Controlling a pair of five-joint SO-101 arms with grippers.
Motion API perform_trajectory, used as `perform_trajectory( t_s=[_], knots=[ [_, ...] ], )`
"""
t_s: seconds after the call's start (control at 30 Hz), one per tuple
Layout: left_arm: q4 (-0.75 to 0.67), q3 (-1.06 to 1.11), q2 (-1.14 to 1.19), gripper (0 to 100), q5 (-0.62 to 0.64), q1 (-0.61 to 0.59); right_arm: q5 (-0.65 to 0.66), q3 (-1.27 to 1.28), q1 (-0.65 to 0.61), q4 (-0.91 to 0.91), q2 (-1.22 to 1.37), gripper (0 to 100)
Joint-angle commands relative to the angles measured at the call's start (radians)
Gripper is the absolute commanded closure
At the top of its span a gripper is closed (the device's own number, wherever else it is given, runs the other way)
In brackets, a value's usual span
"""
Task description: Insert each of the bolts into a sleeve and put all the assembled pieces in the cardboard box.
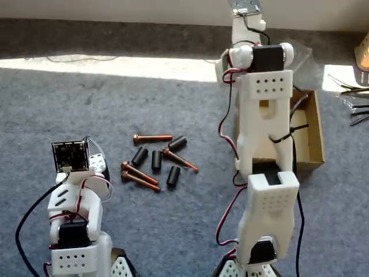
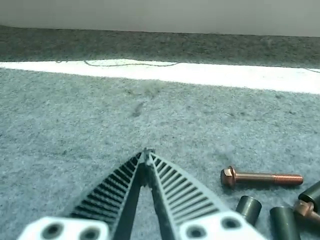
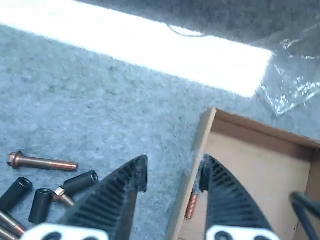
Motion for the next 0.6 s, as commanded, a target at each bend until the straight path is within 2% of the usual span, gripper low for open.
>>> perform_trajectory(
  t_s=[0.0, 0.33, 0.57],
  knots=[
    [0.009, -0.016, -0.001, 100, -0.008, -0.008, 0.006, -0.03, -0.062, 0.019, -0.128, 84.4],
    [0.009, -0.016, -0.001, 100, -0.008, -0.013, 0.003, 0.364, -0.228, 0.018, -0.53, 84.4],
    [0.009, -0.016, -0.001, 100, -0.008, -0.015, 0.005, 0.696, -0.274, 0.016, -0.727, 84.4]
  ],
)
